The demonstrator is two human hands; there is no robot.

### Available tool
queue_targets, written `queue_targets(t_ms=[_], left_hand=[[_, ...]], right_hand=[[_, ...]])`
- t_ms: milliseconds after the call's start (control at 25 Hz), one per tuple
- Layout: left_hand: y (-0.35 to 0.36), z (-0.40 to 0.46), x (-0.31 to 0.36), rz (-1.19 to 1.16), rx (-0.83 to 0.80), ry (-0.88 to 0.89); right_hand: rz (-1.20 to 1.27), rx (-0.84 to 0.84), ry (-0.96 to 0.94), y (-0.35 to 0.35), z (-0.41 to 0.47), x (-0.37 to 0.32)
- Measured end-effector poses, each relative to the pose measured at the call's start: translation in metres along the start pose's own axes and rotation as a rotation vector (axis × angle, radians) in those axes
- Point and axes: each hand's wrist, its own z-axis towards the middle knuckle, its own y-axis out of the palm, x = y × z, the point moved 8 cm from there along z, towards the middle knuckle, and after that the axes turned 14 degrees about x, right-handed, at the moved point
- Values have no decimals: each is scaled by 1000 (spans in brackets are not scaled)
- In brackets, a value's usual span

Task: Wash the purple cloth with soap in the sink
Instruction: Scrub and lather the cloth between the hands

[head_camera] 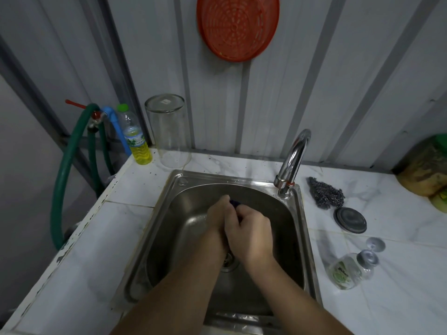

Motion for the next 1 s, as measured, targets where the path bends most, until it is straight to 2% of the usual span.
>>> queue_targets(t_ms=[120, 240, 360, 440, 520, 600, 680, 760, 920, 1000], left_hand=[[13, -18, -23, -6, -115, -127], [12, -16, -29, 30, -92, -214], [7, -13, -21, -110, -85, -231], [2, -5, -12, -175, -66, -218], [-2, 3, -6, -185, -71, -207], [-4, 4, -9, -142, -136, -196], [-5, 3, -13, -125, -155, -139], [0, 1, -11, -82, -114, -149], [6, -10, -4, 75, -81, -58], [2, -7, -2, 44, -41, -63]], right_hand=[[-19, 12, 124, 2, 33, 23], [3, -48, 362, 7, 43, 66], [177, -25, 625, 3, 30, 87], [357, -27, 573, 4, 21, 70], [439, -68, 318, 5, 5, 33], [233, -69, -14, 5, -14, 0], [38, 45, -188, 2, -12, -17], [-8, 70, -101, 3, 10, -7], [37, -84, 420, 4, 37, 54], [54, -56, 414, 3, 25, 56]])
